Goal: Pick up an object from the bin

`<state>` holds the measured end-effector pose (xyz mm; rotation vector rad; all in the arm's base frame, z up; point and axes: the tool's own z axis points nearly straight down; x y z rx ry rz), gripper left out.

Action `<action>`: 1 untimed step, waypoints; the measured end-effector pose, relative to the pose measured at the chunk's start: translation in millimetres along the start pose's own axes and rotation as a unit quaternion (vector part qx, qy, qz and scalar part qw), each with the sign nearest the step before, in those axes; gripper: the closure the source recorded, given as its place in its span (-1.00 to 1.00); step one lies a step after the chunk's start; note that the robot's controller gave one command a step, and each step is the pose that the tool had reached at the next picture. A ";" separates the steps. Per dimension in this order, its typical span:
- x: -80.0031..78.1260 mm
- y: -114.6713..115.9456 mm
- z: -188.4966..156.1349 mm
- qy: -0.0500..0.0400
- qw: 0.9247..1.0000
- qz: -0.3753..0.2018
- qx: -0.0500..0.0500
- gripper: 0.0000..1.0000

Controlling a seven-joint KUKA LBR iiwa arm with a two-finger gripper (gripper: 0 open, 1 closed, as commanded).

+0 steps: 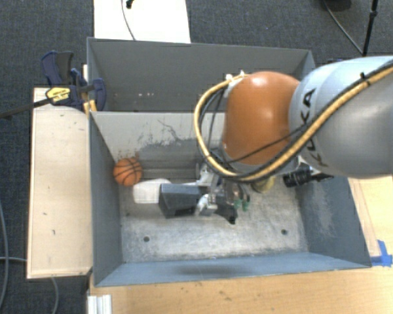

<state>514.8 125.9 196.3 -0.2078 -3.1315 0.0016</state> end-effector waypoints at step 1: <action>-10.3 9.5 -30.2 0.003 0.999 -0.035 0.002 1.00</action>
Offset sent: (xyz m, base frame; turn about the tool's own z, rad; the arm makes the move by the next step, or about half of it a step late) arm -0.0142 -0.0219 0.1460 -0.1154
